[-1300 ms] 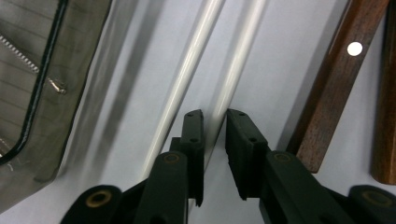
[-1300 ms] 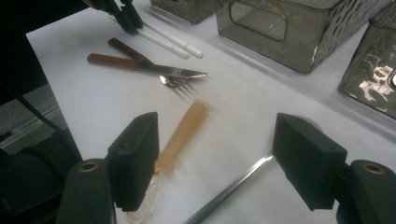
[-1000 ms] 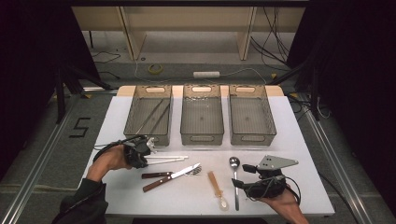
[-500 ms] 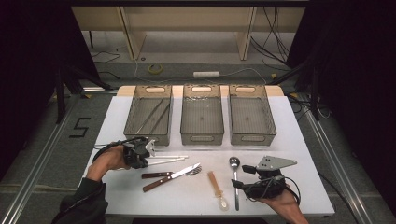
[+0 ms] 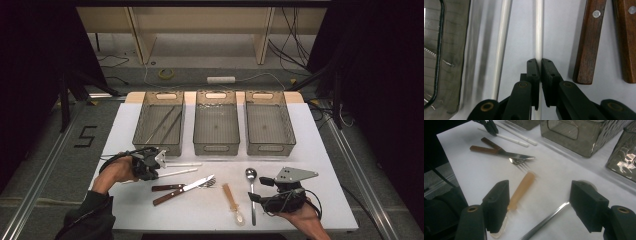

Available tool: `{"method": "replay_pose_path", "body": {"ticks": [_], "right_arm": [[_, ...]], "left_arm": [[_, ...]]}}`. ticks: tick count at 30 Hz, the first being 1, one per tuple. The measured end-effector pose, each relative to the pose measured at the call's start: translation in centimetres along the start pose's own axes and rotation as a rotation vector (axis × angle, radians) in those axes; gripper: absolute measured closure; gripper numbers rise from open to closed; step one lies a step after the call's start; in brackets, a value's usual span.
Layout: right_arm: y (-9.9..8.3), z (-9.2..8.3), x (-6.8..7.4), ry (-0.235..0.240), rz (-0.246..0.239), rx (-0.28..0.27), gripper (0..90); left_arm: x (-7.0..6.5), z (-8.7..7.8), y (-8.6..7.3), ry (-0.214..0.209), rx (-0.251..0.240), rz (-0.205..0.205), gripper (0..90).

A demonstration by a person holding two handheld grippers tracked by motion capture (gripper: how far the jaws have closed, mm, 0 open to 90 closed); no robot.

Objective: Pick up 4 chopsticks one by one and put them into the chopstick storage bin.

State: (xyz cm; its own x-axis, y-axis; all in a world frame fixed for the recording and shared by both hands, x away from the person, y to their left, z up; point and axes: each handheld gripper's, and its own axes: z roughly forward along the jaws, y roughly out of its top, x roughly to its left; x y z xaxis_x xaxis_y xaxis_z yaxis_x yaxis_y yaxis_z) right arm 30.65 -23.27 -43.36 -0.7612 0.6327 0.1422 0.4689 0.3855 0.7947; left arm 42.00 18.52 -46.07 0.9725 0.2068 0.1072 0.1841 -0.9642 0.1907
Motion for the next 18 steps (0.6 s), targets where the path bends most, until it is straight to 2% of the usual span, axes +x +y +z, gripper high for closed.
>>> {"method": "replay_pose_path", "body": {"ticks": [5, 6, 8, 9, 10, 11, 18], "right_arm": [[0.0, 0.0, 0.0, 0.001, 0.000, -0.002, 33.8], [0.0, 0.0, 0.0, 0.002, 0.001, -0.002, 33.8], [0.0, 0.0, 0.0, 0.002, 0.000, -0.001, 33.8], [0.0, 0.0, 0.0, 0.002, 0.000, -0.001, 33.8], [0.0, 0.0, 0.0, 0.003, -0.001, -0.002, 33.8], [0.0, 0.0, 0.0, 0.004, -0.003, -0.004, 33.8], [0.0, -0.1, 0.0, 0.004, 0.000, 0.000, 34.3]], "left_arm": [[0.0, -0.5, 0.2, 0.008, -0.034, -0.007, 84.6], [-0.1, -0.6, 0.2, 0.011, -0.048, -0.019, 84.6], [-0.1, -0.8, 0.2, 0.015, -0.048, -0.014, 84.6], [-0.1, -0.8, 0.2, 0.012, -0.066, -0.027, 84.6], [0.0, -1.2, 0.4, 0.009, -0.075, -0.014, 84.7], [-0.1, -1.3, 0.4, 0.010, -0.090, -0.033, 84.7], [-0.2, -2.1, 0.8, 0.030, -0.130, -0.040, 84.8]]}}
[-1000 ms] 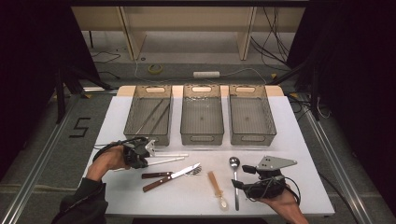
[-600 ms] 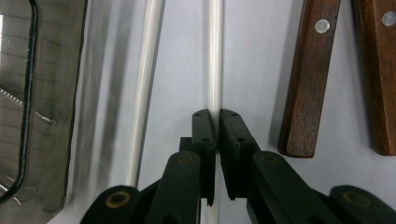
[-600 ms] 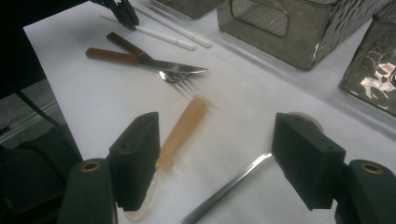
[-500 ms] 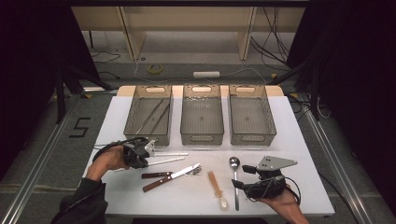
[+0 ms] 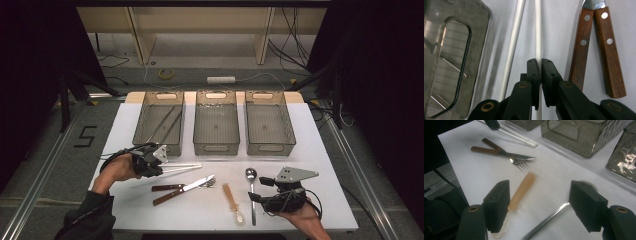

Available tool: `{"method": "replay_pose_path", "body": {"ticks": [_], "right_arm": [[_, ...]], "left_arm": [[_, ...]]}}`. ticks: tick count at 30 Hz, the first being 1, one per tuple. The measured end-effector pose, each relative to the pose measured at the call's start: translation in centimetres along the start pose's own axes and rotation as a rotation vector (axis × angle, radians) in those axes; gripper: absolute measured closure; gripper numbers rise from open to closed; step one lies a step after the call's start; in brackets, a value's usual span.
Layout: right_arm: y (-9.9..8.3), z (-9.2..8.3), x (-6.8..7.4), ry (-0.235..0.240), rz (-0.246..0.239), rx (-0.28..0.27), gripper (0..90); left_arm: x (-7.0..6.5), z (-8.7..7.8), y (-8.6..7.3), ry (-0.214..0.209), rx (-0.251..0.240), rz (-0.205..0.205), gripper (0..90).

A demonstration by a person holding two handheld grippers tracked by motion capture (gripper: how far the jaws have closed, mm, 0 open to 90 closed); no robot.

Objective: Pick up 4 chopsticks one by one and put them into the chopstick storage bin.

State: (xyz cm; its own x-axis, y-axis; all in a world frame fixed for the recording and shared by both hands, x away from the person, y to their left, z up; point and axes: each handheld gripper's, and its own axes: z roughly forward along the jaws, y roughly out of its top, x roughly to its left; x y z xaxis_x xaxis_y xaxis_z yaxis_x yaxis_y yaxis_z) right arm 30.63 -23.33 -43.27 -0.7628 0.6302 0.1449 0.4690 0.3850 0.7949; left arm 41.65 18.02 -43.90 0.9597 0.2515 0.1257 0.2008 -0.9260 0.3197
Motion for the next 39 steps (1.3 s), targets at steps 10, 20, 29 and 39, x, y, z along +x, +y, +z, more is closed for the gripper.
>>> {"method": "replay_pose_path", "body": {"ticks": [10, 20, 29, 39], "right_arm": [[0.0, 0.0, -0.1, 0.002, 0.002, -0.004, 34.9], [0.0, 0.0, -0.1, 0.004, 0.003, -0.001, 35.7], [0.0, 0.0, -0.1, 0.005, 0.005, 0.000, 36.2], [-0.1, 0.0, -0.1, 0.002, 0.008, 0.003, 36.1]], "left_arm": [[-0.2, -1.2, 0.6, -0.013, -0.085, -0.024, 84.8], [0.0, -2.3, 0.5, -0.003, -0.142, -0.085, 84.8], [0.0, -4.1, 0.8, -0.012, -0.203, -0.134, 84.8], [0.4, -6.9, 0.6, 0.011, -0.328, -0.239, 84.8]]}}
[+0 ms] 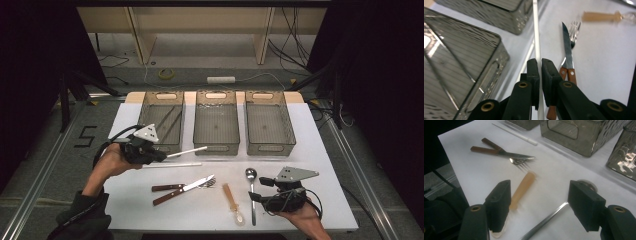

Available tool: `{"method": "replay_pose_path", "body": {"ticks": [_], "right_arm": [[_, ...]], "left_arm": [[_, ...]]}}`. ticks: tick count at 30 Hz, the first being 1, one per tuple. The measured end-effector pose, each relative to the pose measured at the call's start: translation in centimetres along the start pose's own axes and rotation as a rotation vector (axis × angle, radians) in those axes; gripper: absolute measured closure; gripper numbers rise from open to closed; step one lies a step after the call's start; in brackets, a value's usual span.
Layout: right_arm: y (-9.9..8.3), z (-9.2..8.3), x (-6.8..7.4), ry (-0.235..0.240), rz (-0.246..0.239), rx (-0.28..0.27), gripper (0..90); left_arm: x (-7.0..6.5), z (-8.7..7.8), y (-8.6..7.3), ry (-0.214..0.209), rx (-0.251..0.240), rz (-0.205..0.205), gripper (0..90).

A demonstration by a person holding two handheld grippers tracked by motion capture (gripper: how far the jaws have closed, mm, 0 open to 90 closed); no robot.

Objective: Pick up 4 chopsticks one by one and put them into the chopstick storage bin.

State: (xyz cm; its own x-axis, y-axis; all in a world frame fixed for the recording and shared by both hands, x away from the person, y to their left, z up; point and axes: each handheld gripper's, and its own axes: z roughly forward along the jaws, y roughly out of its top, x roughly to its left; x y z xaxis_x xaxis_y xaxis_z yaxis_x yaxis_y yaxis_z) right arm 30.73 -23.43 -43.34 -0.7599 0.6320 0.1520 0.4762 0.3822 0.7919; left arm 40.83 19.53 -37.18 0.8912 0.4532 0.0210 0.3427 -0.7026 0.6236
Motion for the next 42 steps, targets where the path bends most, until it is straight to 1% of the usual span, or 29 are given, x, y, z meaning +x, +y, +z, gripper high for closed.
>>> {"method": "replay_pose_path", "body": {"ticks": [2, 3, 4, 5, 6, 8, 9, 10, 11, 12, 13, 14, 15, 16, 17, 18, 19, 20, 21, 22, 23, 26, 30, 36, 38, 40, 41, 42], "right_arm": [[0.0, 0.0, 0.0, 0.001, 0.002, -0.002, 36.1], [0.0, 0.0, 0.0, 0.001, 0.001, -0.001, 36.0], [0.0, 0.0, 0.0, -0.001, 0.001, -0.002, 35.8], [0.0, 0.0, 0.0, 0.000, 0.001, -0.004, 35.4], [0.0, 0.0, 0.0, 0.000, 0.000, -0.006, 34.3], [0.0, 0.0, 0.0, -0.003, 0.004, -0.013, 32.8], [0.0, 0.0, 0.0, -0.002, 0.007, -0.015, 32.7], [0.0, 0.0, 0.0, -0.003, 0.008, -0.018, 32.5], [0.0, 0.0, 0.0, -0.001, 0.008, -0.019, 32.3], [0.0, 0.0, 0.0, -0.001, 0.008, -0.022, 32.2], [0.0, 0.0, 0.0, -0.001, 0.008, -0.022, 32.2], [0.0, 0.0, 0.0, -0.004, 0.012, -0.023, 31.4], [0.0, 0.0, 0.0, -0.005, 0.013, -0.023, 31.2], [0.0, 0.0, 0.0, -0.004, 0.012, -0.024, 31.1], [0.0, 0.0, 0.0, -0.004, 0.012, -0.024, 30.8], [0.0, 0.0, 0.0, -0.006, 0.012, -0.023, 30.6], [0.0, 0.0, -0.1, -0.006, 0.013, -0.021, 30.5], [0.0, 0.0, -0.1, -0.008, 0.012, -0.023, 30.3], [0.0, 0.0, -0.1, -0.009, 0.013, -0.024, 30.2], [0.0, 0.0, -0.1, -0.009, 0.013, -0.024, 30.2], [0.0, 0.0, -0.1, -0.009, 0.013, -0.024, 30.2], [0.0, 0.0, -0.1, -0.008, 0.016, -0.026, 30.2], [0.0, 0.0, -0.1, -0.007, 0.016, -0.019, 30.3], [0.0, 0.0, -0.1, -0.006, 0.015, -0.020, 30.3], [0.0, 0.0, -0.1, -0.007, 0.015, -0.019, 30.3], [0.0, 0.0, -0.1, -0.006, 0.015, -0.020, 30.3], [0.0, 0.0, -0.1, -0.006, 0.015, -0.019, 30.4], [0.0, 0.0, -0.1, -0.006, 0.015, -0.019, 30.4]], "left_arm": [[0.4, -0.5, -0.1, 0.008, -0.031, -0.030, 84.8], [0.4, -0.5, -0.1, 0.008, -0.031, -0.030, 84.8], [0.8, -0.9, -0.2, 0.047, -0.066, -0.062, 84.8], [1.1, -1.0, -0.3, 0.061, -0.081, -0.086, 84.8], [1.4, -1.1, -0.3, 0.078, -0.096, -0.095, 84.8], [2.0, -1.3, -0.5, 0.103, -0.123, -0.136, 84.8], [2.0, -1.3, -0.5, 0.103, -0.123, -0.136, 84.8], [2.4, -1.3, -0.6, 0.121, -0.133, -0.164, 84.8], [2.7, -1.3, -0.7, 0.127, -0.136, -0.176, 84.8], [3.4, -1.1, -0.7, 0.153, -0.137, -0.196, 84.8], [3.4, -1.1, -0.7, 0.153, -0.137, -0.196, 84.8], [4.0, -0.9, -0.8, 0.160, -0.140, -0.214, 84.8], [4.3, -0.9, -0.8, 0.171, -0.145, -0.228, 84.8], [4.6, -0.9, -0.8, 0.172, -0.146, -0.239, 84.8], [4.9, -0.9, -0.8, 0.189, -0.157, -0.247, 84.8], [5.2, -0.9, -0.8, 0.196, -0.162, -0.258, 84.8], [5.5, -0.8, -0.8, 0.205, -0.169, -0.264, 84.8], [5.5, -0.8, -0.8, 0.205, -0.169, -0.264, 84.8], [6.0, -0.7, -0.7, 0.222, -0.175, -0.281, 84.8], [6.0, -0.7, -0.7, 0.222, -0.175, -0.281, 84.8], [6.2, -0.6, -0.8, 0.231, -0.174, -0.284, 84.8], [7.1, -0.2, -0.8, 0.253, -0.178, -0.314, 84.8], [7.6, -0.1, -0.7, 0.269, -0.174, -0.322, 84.8], [8.7, 0.1, -0.8, 0.291, -0.181, -0.358, 84.8], [9.0, 0.3, -0.8, 0.306, -0.178, -0.366, 84.8], [9.1, 0.4, -0.8, 0.307, -0.175, -0.365, 84.8], [9.3, 0.6, -0.8, 0.314, -0.168, -0.367, 84.8], [9.5, 0.7, -0.8, 0.319, -0.170, -0.377, 84.8]]}}
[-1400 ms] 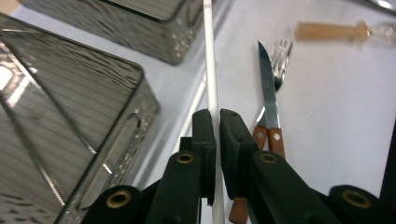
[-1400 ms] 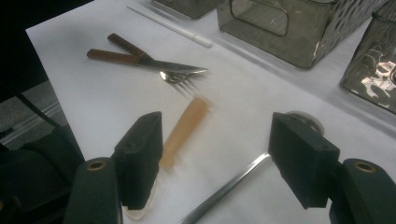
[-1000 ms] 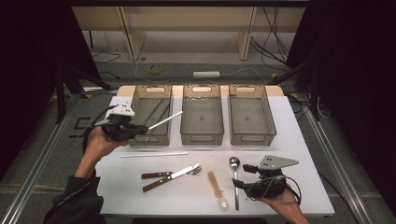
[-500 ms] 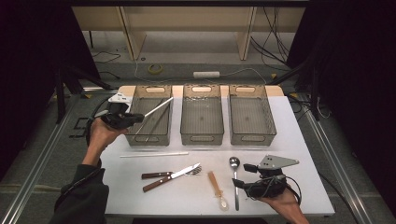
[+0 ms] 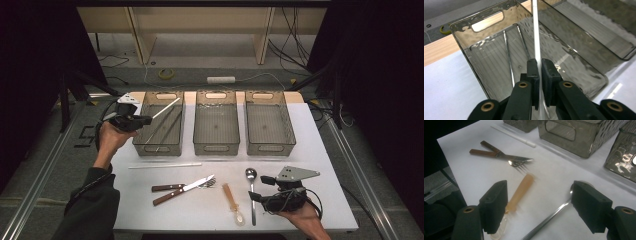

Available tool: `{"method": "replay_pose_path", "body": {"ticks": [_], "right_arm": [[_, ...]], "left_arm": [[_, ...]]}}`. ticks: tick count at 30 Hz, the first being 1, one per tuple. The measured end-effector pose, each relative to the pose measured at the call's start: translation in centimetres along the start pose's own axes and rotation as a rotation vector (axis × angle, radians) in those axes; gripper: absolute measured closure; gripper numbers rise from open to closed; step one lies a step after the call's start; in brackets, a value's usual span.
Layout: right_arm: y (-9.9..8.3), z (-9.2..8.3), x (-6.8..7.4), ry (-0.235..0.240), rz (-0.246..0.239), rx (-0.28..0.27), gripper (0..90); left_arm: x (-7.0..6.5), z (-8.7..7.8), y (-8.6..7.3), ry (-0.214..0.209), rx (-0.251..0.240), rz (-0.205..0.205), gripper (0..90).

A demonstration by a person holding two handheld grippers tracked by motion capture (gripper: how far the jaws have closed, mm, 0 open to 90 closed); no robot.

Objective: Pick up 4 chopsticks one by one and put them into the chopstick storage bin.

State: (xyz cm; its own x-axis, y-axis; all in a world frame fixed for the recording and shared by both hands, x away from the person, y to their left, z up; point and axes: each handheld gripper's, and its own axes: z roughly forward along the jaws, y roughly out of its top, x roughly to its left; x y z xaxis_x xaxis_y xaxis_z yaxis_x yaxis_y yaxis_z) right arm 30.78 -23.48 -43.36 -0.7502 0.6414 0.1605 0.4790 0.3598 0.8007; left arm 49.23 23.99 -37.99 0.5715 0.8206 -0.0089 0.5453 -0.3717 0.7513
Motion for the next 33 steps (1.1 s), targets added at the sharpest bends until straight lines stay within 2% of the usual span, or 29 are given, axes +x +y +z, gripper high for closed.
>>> {"method": "replay_pose_path", "body": {"ticks": [8, 17, 23, 33], "right_arm": [[0.0, 0.0, 0.0, -0.001, 0.000, 0.000, 30.6], [0.0, 0.0, 0.0, 0.000, 0.002, -0.004, 30.5], [0.0, -0.1, 0.0, 0.003, 0.002, -0.009, 30.4], [0.0, -0.1, 0.0, 0.004, 0.002, -0.006, 30.4]], "left_arm": [[0.5, 0.9, 0.4, 0.022, 0.019, -0.016, 84.8], [1.2, 2.5, 0.7, 0.043, 0.043, -0.056, 84.7], [1.6, 3.2, 0.8, 0.044, 0.051, -0.078, 84.7], [1.6, 4.2, 1.2, 0.045, 0.062, -0.089, 84.7]]}}
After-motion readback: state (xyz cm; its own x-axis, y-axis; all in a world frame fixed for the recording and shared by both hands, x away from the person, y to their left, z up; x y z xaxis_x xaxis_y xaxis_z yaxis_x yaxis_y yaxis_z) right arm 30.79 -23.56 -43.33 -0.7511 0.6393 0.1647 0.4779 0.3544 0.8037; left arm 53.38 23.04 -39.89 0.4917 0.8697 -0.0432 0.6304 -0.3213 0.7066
